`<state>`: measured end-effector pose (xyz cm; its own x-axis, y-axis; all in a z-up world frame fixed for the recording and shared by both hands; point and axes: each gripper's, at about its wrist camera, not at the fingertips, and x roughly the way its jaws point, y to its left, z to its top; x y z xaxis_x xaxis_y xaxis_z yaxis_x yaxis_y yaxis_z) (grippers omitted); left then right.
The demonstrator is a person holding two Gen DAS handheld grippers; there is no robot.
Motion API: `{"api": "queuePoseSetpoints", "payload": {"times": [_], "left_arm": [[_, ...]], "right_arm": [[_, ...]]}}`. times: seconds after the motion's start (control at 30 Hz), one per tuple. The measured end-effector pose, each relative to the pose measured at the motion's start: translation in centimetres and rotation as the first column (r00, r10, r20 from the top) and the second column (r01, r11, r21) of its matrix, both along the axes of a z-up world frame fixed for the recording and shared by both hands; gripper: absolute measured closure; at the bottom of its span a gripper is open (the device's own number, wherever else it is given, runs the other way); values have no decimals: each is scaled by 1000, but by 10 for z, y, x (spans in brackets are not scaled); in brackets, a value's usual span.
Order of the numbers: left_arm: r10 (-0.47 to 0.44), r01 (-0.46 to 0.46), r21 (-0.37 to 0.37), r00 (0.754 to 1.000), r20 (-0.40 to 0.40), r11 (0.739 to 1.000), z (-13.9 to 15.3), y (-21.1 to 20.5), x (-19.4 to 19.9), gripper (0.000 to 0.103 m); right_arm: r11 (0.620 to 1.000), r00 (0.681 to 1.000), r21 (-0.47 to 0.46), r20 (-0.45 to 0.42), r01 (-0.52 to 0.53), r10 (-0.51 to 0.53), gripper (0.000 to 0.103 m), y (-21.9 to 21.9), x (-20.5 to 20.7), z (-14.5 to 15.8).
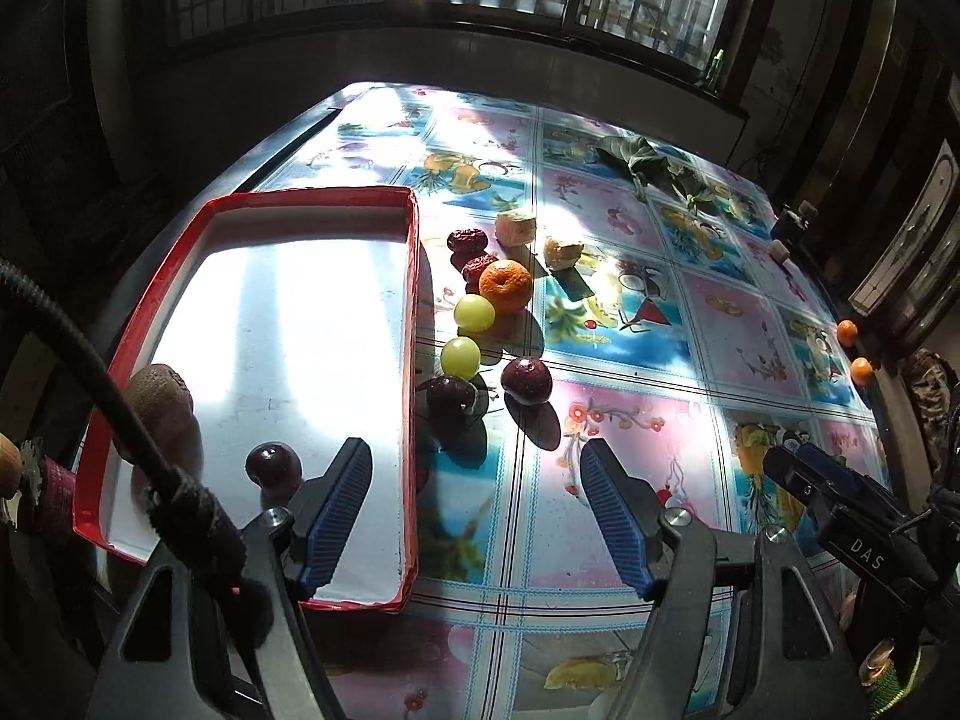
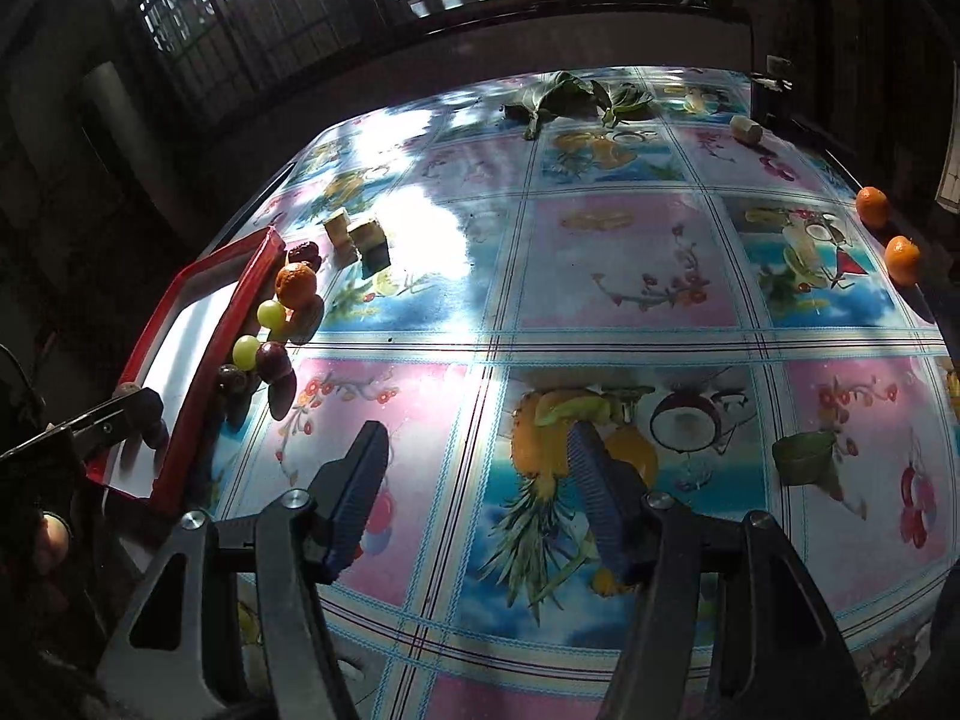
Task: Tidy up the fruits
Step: 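Lift both open grippers out of the tray toward the fruits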
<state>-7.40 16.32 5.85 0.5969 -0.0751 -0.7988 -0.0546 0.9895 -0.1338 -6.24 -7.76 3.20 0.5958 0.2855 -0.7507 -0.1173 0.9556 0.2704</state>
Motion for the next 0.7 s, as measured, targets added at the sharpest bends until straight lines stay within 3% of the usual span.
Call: {"api": "queuePoseSetpoints", "payload": {"times": [0.43, 0.7], "left_arm": [[-38, 37, -24, 999, -34, 999, -8, -23, 6, 31], [-52, 46, -83, 996, -71, 995, -17, -24, 22, 31]], "right_arm": [[992, 992, -15, -15, 128, -128, 40, -58, -2, -6], [940, 941, -49, -13, 338, -339, 39, -130, 12, -6]]}}
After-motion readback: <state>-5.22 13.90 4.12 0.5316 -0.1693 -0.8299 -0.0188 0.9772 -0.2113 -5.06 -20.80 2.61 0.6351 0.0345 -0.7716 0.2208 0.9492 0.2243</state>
